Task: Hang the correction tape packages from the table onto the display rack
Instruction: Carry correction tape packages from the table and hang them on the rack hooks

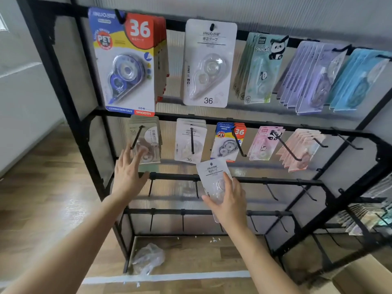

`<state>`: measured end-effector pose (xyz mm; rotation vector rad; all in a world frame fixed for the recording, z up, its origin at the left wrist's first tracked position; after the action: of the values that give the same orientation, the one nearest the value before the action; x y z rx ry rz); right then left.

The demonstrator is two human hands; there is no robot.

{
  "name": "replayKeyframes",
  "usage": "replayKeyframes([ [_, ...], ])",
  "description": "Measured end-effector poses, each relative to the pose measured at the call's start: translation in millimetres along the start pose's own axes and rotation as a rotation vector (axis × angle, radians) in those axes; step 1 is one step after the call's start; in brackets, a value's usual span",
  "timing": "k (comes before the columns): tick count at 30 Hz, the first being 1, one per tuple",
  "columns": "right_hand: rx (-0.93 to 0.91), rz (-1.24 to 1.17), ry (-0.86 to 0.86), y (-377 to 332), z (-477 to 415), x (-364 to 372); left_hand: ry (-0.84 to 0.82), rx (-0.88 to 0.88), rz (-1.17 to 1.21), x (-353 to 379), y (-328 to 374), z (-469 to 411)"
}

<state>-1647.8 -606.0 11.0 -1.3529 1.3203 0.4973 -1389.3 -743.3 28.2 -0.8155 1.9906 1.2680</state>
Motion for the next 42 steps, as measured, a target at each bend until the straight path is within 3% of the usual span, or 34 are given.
replayKeyframes([
  [11, 0.006, -0.033, 0.089, -43.7, 54.3, -28.1, -0.039, 0.080, 0.050, -42.2, 5.6, 71.9],
  [19, 0.000, 0.038, 0.098, -71.6, 41.9, -38.1, -0.038, 0.143, 0.114, -58.1, 23.8, 93.9],
  [32, 0.001, 0.044, 0.053, -64.6, -0.7, 0.2, 0.090, 0.165, 0.142, -66.5, 48.7, 31.6],
  [42, -0.013, 0.080, -0.060, -66.7, -74.2, 40.7, 0.154, 0.163, -0.056, -53.1, 64.1, -23.3],
])
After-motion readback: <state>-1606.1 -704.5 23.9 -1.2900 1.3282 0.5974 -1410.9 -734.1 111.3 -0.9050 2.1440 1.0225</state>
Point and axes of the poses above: each hand's wrist, its own z-axis away from the middle knuckle, its own x-axis out of the palm, y = z × x, the point moved 10 cm from there along -z, towards the middle knuckle, and after that the axes turned 5 degrees about z, right-handed, at the moved point
